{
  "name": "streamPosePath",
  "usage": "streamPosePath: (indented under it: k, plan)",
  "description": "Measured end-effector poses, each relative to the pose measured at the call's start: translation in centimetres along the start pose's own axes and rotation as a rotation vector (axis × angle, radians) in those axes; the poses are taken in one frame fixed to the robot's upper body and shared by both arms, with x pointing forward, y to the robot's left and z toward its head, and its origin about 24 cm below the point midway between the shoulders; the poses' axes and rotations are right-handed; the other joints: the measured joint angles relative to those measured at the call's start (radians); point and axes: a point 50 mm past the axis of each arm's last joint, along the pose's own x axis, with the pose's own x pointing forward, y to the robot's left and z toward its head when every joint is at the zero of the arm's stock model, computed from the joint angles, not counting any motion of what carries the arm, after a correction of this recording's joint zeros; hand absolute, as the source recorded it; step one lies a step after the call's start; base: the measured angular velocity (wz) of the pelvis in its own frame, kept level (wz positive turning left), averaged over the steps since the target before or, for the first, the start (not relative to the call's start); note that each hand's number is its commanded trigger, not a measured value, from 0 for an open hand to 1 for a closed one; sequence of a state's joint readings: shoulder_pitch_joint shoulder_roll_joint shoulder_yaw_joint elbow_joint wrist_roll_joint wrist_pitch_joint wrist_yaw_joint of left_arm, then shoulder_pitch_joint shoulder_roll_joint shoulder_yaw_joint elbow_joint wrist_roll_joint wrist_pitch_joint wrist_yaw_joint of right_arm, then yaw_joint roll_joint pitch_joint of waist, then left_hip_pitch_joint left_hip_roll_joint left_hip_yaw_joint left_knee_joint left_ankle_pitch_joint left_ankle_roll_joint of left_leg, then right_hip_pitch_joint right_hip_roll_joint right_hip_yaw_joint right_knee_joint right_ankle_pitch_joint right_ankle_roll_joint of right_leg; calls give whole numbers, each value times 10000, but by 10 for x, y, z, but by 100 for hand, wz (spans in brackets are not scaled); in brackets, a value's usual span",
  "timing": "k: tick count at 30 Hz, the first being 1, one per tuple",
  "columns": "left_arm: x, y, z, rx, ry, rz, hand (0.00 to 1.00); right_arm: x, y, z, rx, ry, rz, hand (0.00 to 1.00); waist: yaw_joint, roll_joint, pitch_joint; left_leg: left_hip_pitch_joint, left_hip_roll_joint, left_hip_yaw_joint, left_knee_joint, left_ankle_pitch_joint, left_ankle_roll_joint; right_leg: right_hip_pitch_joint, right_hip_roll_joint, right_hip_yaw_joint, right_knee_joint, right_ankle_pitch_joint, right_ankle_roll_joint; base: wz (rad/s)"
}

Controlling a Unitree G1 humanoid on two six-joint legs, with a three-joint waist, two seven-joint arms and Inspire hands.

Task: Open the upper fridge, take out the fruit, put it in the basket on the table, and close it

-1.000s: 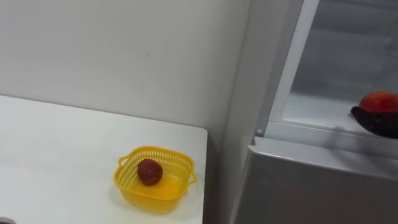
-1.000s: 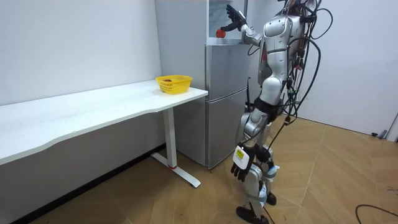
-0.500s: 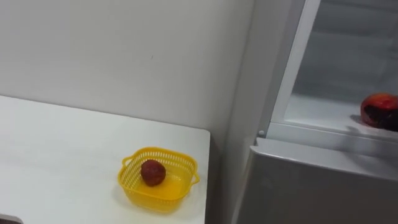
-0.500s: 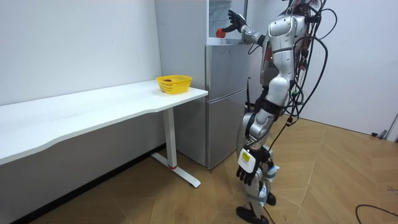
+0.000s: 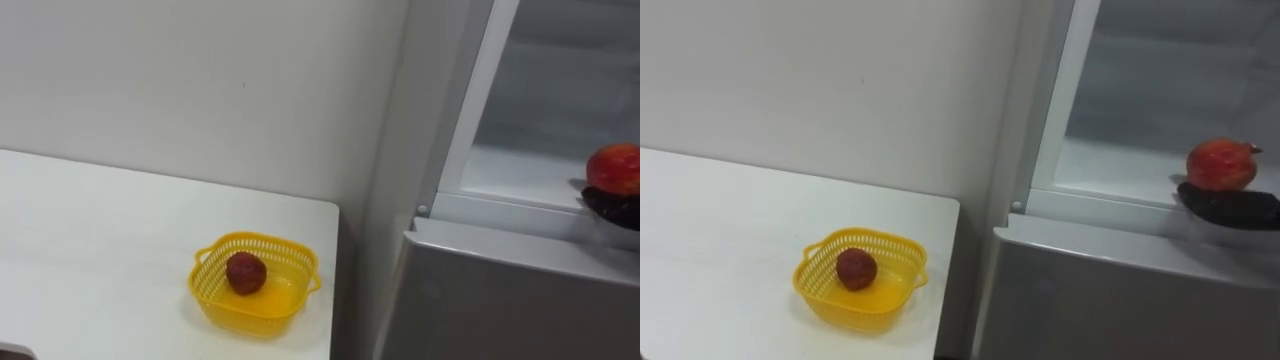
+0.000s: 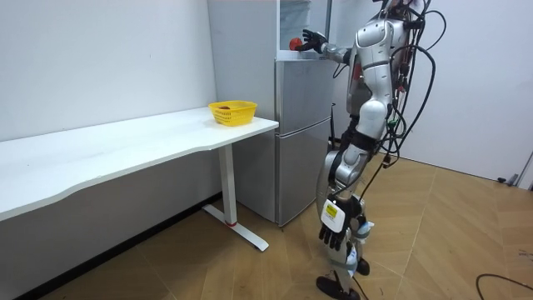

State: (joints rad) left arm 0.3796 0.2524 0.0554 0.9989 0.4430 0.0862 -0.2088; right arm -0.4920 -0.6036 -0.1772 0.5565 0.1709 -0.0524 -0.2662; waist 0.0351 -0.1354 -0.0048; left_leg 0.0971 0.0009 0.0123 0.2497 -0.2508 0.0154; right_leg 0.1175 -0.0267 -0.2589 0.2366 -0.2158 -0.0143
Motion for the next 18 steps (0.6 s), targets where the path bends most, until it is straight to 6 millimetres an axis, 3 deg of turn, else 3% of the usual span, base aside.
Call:
streamPosePath:
  k: [6,18]
  plan:
    - [0,1,3,9,-107,37,0,4,1,-1,435,253,112,0,19,48,18,-4,9,-15,-104,-1,-1,-10,-6,-26,-3,0,0,1]
    - [0,6,3,-80,-67,291,0,14,-3,-2,-92,461,-46,0,194,-124,62,-206,13,-14,-85,5,-11,-140,34,-37,-158,27,-44,0]
